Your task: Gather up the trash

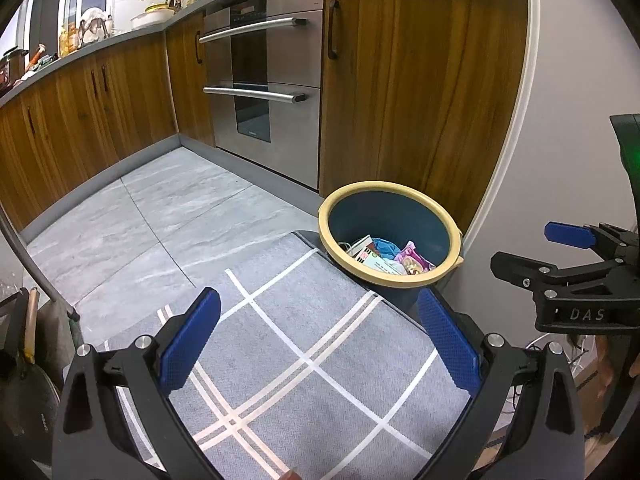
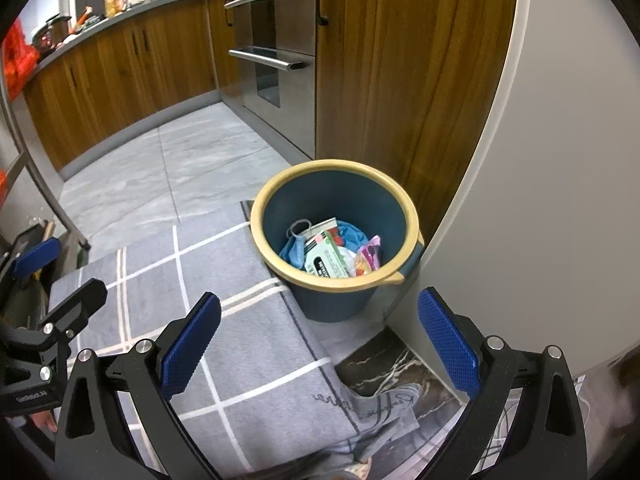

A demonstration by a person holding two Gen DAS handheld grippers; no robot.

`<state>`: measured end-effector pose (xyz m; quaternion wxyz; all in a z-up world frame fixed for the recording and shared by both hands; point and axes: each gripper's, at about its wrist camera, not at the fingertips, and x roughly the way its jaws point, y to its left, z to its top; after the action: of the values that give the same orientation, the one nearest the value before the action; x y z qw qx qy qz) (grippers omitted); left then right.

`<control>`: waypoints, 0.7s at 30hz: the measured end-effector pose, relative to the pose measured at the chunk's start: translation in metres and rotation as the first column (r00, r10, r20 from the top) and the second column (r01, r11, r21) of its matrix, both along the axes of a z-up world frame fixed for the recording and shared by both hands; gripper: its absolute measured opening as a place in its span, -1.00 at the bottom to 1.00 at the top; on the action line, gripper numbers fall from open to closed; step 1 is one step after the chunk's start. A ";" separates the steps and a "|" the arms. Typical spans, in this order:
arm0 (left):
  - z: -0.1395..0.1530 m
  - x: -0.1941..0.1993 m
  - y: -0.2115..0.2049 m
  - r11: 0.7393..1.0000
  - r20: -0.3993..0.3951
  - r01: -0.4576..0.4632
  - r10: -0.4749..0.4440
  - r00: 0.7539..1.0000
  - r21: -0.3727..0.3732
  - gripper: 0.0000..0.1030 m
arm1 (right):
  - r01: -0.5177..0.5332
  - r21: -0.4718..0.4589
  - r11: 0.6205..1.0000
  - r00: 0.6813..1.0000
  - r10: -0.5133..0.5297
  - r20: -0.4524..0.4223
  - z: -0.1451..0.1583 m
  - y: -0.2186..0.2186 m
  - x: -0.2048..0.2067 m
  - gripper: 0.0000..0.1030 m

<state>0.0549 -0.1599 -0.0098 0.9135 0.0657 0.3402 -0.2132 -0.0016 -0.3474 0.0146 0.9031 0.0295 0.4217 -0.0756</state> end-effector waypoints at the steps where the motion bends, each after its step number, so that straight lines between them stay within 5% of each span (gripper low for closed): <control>1: 0.000 0.000 0.000 1.000 0.000 -0.001 0.001 1.000 0.001 0.89 | 0.000 0.000 1.000 1.000 0.000 0.000 0.000 0.000 0.000 0.90; 21: -0.001 -0.003 -0.002 1.000 -0.006 0.012 -0.013 1.000 -0.007 0.89 | -0.001 0.000 1.000 1.000 0.001 -0.001 0.000 0.000 0.000 0.90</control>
<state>0.0514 -0.1622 -0.0103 0.9113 0.0642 0.3418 -0.2203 -0.0013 -0.3477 0.0143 0.9030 0.0292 0.4220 -0.0751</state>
